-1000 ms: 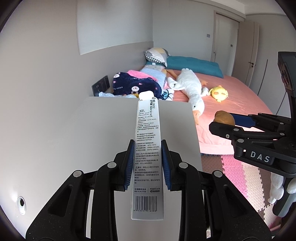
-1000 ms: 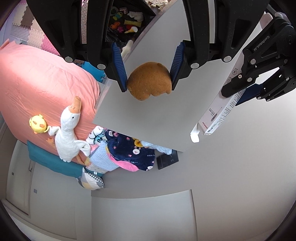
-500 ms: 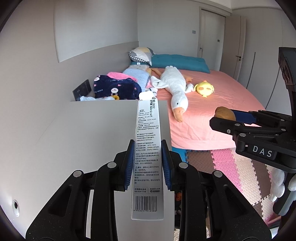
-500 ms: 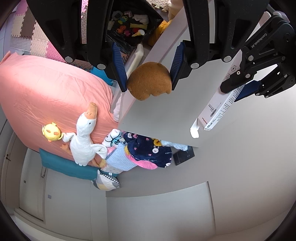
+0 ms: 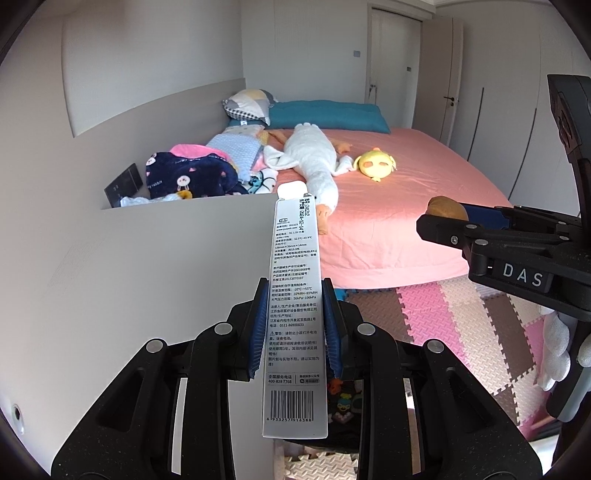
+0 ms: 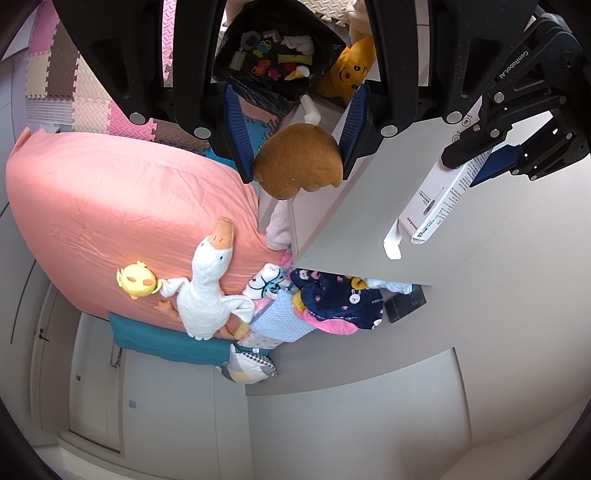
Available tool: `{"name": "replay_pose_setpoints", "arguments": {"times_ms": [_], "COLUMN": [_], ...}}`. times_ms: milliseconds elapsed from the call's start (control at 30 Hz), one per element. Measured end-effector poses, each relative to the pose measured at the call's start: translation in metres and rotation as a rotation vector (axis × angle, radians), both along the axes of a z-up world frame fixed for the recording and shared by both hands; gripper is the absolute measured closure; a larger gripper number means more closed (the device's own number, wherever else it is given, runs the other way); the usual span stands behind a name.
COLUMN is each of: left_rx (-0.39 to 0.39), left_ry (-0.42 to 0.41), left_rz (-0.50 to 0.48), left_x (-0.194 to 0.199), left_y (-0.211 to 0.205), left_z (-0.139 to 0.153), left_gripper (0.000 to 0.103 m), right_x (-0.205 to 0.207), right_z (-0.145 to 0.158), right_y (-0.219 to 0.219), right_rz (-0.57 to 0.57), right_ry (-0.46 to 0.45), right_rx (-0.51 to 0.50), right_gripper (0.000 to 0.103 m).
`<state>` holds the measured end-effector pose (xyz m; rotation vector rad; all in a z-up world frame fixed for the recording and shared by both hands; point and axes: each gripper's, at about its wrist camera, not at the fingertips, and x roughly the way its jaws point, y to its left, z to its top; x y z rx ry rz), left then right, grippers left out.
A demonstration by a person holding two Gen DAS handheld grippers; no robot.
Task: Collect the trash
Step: 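Carry the white box and orange sponge with both tools over the trash bag, then open both tools to drop the box and sponge into the bag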
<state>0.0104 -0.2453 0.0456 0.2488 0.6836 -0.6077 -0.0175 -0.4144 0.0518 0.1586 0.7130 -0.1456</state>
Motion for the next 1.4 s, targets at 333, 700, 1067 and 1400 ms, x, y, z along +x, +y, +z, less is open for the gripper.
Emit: {"name": "replay_pose_setpoints", "arguments": {"times_ms": [333,700,1067,1400], "left_rx": [0.025,0.054,0.106,0.058], "left_ry": [0.038,0.089,-0.037,-0.021], "left_rz": [-0.081,-0.107,-0.044,-0.038], "left_x": [-0.022,-0.026,-0.031,-0.031], "left_y": [-0.035,-0.044,-0.039,-0.035], "left_z": [-0.014,-0.033,-0.023,-0.024], "left_gripper": [0.076,0.075,0.007,0.007], "right_x": [-0.021,-0.021,-0.027,-0.026], "right_z": [-0.004,-0.018,-0.009,-0.012], "right_y": [-0.037,-0.055,-0.065,-0.065], "right_rz": [-0.074,-0.107,-0.164,-0.163], "right_ry": [-0.001,0.022,-0.012,0.000], "right_rx": [0.013,0.035,0.019,0.026], "right_gripper": [0.056,0.056,0.025,0.025]}}
